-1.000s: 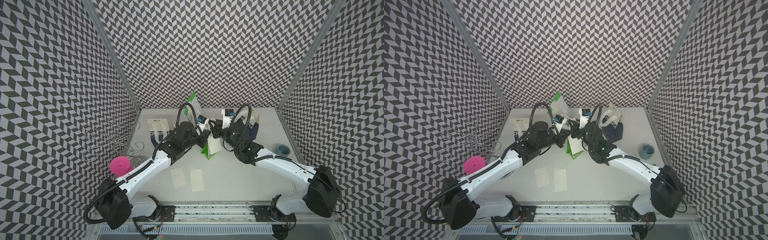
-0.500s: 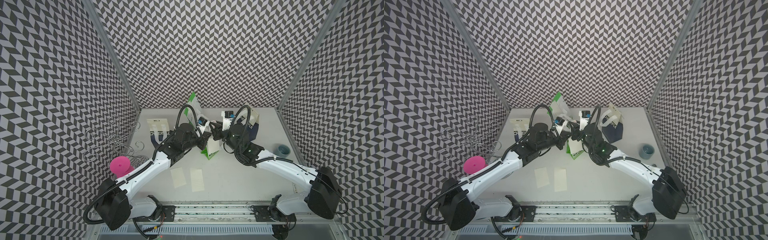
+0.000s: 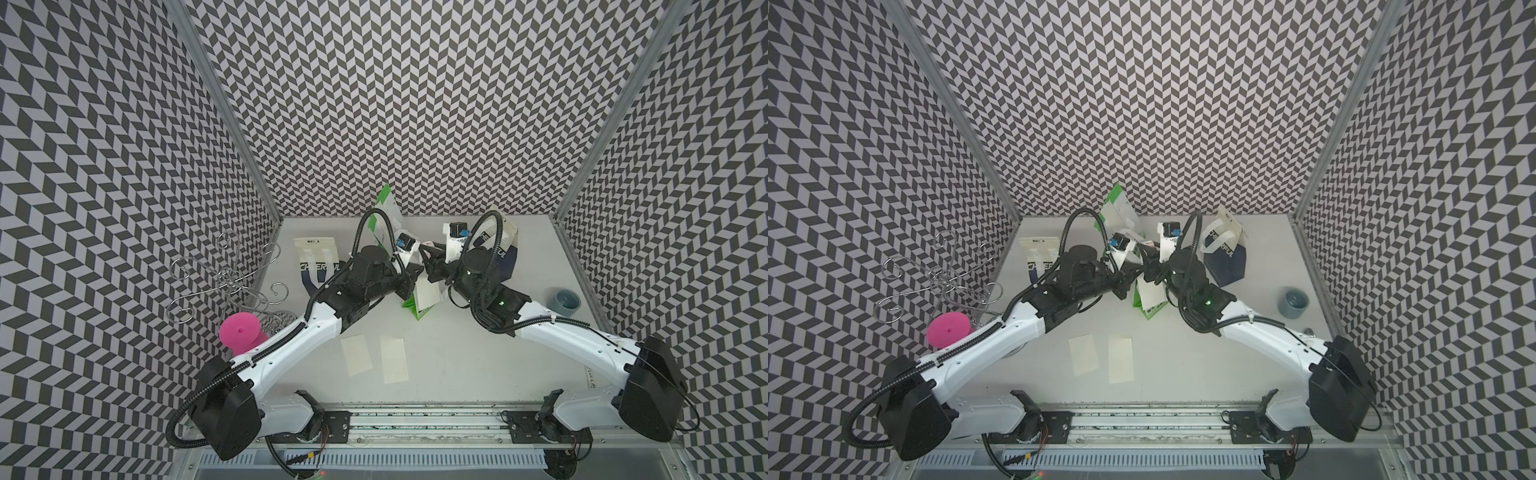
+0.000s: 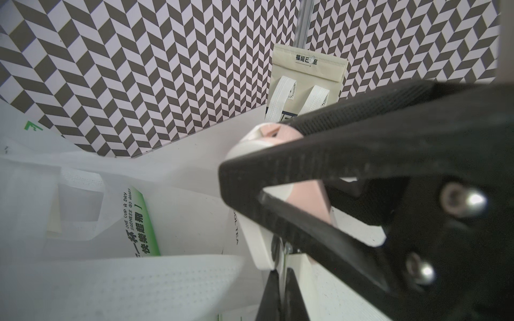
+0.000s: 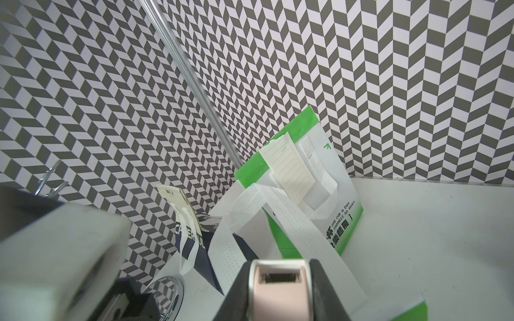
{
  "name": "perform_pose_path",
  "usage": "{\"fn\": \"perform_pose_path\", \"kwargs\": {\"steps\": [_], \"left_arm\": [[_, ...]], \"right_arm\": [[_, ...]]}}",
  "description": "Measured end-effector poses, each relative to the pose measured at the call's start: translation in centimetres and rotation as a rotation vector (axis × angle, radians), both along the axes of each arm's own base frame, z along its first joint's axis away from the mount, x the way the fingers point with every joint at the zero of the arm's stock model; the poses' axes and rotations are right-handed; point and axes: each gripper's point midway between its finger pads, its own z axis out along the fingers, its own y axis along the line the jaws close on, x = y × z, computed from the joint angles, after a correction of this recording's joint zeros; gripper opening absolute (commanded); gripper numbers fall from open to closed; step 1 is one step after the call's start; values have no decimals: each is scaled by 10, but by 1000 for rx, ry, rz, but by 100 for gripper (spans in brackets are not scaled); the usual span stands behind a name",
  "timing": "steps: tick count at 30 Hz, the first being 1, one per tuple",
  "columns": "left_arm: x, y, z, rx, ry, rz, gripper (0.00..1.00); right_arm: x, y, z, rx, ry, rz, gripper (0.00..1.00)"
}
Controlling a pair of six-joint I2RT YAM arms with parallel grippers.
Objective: Staple the receipts to the bags
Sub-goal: Place the stapler in the takeout bag.
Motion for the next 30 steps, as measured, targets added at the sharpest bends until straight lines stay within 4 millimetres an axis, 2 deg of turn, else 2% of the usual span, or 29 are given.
{"fn": "perform_pose_path", "kwargs": {"steps": [14,27,30], "left_arm": [[-1,-2,7,-21,4,-3,0],[-4,-6,12,-49,27,-23,0],[-5,-7,12,-56,36,-27,0]], "right_arm": [[1,-1,7,-47,34,27,24],[-1,-7,17,-17,-15,18,7],[-3,-9,23,5,-48,16,7]]}}
